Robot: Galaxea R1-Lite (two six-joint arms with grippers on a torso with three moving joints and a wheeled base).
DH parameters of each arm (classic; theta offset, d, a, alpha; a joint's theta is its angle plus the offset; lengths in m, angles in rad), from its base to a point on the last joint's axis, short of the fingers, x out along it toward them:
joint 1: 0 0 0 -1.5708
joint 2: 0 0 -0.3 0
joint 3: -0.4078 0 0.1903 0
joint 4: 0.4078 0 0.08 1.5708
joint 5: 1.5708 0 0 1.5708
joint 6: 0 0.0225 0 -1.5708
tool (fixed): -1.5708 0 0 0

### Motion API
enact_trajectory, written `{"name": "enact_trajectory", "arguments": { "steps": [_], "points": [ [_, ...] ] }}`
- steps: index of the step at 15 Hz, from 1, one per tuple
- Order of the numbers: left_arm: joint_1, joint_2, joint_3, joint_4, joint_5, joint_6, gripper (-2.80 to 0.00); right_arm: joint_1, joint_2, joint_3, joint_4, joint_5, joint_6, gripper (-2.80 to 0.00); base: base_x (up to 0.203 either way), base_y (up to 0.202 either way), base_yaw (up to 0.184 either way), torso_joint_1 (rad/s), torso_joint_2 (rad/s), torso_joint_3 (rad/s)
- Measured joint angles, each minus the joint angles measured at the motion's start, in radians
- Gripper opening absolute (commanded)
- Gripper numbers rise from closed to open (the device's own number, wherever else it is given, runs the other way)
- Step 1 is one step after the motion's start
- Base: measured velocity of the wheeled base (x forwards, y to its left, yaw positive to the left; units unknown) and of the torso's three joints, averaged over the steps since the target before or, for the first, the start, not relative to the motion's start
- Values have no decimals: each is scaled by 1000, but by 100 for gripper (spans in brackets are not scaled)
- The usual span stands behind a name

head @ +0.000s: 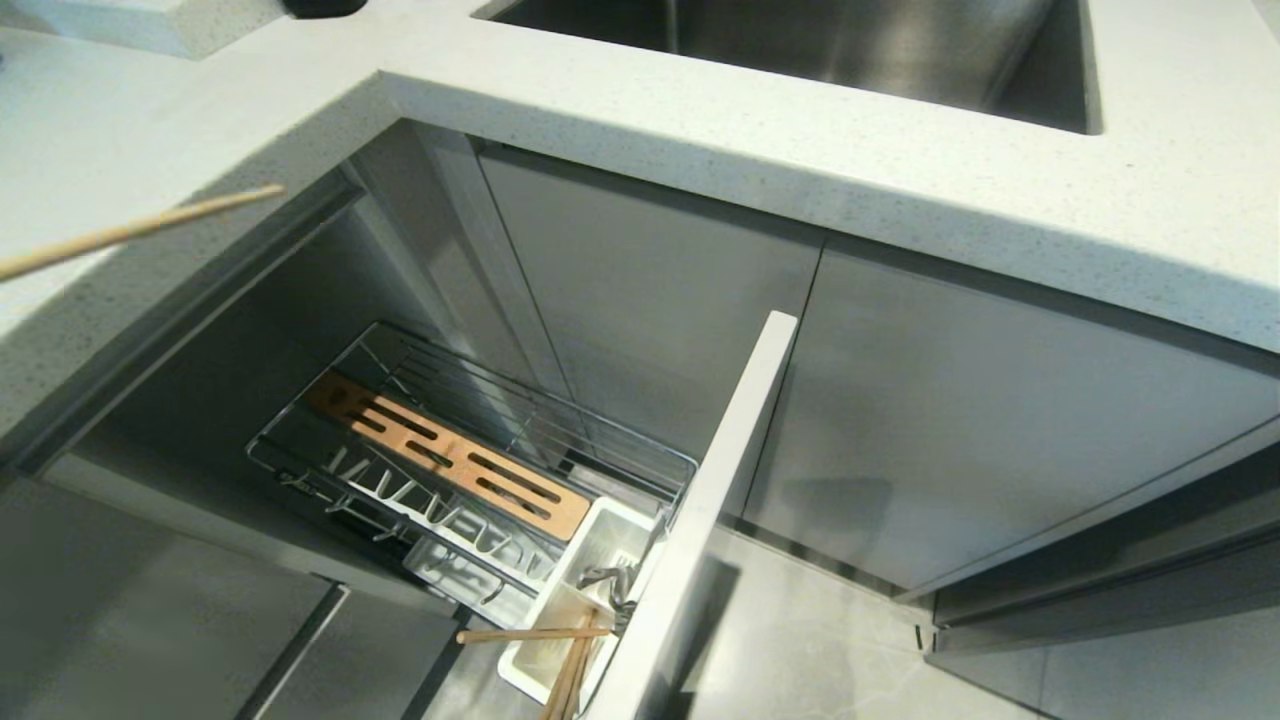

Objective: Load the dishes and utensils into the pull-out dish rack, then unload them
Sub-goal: Take the chopsticks out of the cupboard

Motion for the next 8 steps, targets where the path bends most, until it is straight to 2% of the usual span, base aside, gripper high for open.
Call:
{"name": "enact_trajectory", "arguments": {
  "steps": [2, 5, 8],
  "points": [
    [154, -43, 9, -72, -24, 9, -280, 0, 0, 0, 0, 0, 0, -280, 0, 0, 0, 0, 0, 0],
    [422, -113, 54, -190, -36, 9, -280, 0, 0, 0, 0, 0, 0, -280, 0, 0, 0, 0, 0, 0],
    [694, -187, 145, -316, -37, -10, -280, 0, 0, 0, 0, 0, 0, -280, 0, 0, 0, 0, 0, 0]
  ]
}}
